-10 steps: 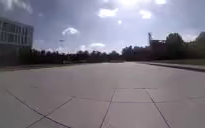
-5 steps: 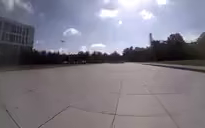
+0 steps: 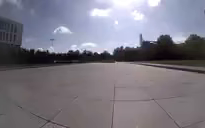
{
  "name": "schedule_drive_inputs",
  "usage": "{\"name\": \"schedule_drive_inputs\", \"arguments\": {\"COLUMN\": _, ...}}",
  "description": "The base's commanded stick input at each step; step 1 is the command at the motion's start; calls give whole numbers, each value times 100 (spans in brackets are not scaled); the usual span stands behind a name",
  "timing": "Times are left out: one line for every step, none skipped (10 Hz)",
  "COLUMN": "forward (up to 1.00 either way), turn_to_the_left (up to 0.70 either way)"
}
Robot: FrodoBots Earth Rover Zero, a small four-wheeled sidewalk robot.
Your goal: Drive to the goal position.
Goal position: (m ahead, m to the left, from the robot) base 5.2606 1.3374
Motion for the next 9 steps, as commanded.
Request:
{"name": "schedule_drive_inputs", "arguments": {"forward": 70, "turn_to_the_left": 0}}
{"name": "schedule_drive_inputs", "arguments": {"forward": 70, "turn_to_the_left": 0}}
{"name": "schedule_drive_inputs", "arguments": {"forward": 70, "turn_to_the_left": 0}}
{"name": "schedule_drive_inputs", "arguments": {"forward": 70, "turn_to_the_left": 0}}
{"name": "schedule_drive_inputs", "arguments": {"forward": 70, "turn_to_the_left": 0}}
{"name": "schedule_drive_inputs", "arguments": {"forward": 70, "turn_to_the_left": 0}}
{"name": "schedule_drive_inputs", "arguments": {"forward": 70, "turn_to_the_left": 0}}
{"name": "schedule_drive_inputs", "arguments": {"forward": 70, "turn_to_the_left": 0}}
{"name": "schedule_drive_inputs", "arguments": {"forward": 70, "turn_to_the_left": 0}}
